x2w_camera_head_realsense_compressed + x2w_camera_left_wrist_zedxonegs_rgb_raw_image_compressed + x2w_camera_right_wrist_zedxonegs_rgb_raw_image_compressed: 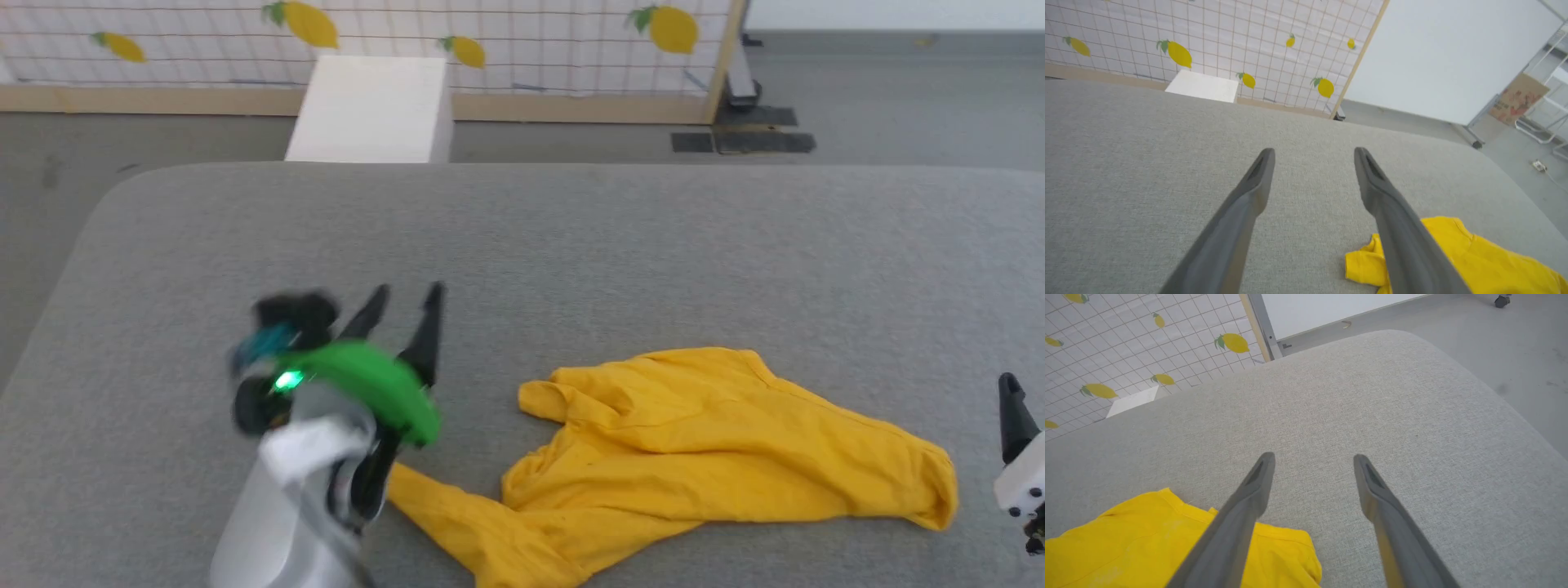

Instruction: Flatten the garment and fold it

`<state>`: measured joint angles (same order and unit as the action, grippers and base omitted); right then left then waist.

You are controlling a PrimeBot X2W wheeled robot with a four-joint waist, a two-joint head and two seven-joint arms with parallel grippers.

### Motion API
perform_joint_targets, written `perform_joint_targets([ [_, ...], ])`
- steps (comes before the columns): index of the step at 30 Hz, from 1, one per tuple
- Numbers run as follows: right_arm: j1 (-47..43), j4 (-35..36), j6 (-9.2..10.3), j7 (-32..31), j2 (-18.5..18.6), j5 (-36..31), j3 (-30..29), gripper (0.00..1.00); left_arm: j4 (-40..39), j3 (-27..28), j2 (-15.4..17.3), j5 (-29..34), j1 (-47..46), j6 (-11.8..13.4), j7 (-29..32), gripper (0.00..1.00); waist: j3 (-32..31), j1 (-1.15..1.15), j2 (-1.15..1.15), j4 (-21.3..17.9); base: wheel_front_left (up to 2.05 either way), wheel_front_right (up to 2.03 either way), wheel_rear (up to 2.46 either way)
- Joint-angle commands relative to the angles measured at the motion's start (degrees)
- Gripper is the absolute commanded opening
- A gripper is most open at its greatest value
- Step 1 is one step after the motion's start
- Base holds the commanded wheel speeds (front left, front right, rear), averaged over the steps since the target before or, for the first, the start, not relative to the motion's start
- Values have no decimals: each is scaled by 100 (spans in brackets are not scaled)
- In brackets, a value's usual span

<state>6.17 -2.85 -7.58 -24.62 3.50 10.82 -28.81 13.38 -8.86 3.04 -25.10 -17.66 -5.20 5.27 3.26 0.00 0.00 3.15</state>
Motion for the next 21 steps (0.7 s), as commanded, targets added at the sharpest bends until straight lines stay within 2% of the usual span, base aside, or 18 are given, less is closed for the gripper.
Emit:
perform_joint_targets([
  [1,78,34,9,39,-32,-17,41,100,153,-133,-13,-60,-271,22,291,100,113,0,0,-282,0,0,0],
  [4,88,21,9,44,-47,-65,110,100,721,-665,-14,-292,-853,242,1536,100,228,0,0,-536,0,0,0],
  [8,92,-58,9,68,-56,-100,162,100,1235,-1201,-15,-315,-1296,531,2813,100,380,0,0,-782,0,0,0],
  [12,121,-141,9,127,-60,-38,187,100,1572,-1592,68,7,-1496,685,3498,100,537,0,0,-942,0,0,0],
  [17,174,-224,9,216,-61,-5,187,100,1808,-1808,150,129,-1432,730,3880,100,640,0,0,-994,0,0,0],
  [18,181,-239,9,228,-61,-7,189,100,1825,-1831,148,116,-1404,719,3919,78,649,0,0,-985,0,0,0],
  [20,195,-273,9,253,-61,-22,189,100,1797,-1826,137,64,-1373,700,3868,0,649,0,0,-938,0,0,0],
  [21,198,-289,9,264,-61,-31,188,100,1780,-1818,128,26,-1362,684,3839,0,637,0,0,-904,0,0,0],
])
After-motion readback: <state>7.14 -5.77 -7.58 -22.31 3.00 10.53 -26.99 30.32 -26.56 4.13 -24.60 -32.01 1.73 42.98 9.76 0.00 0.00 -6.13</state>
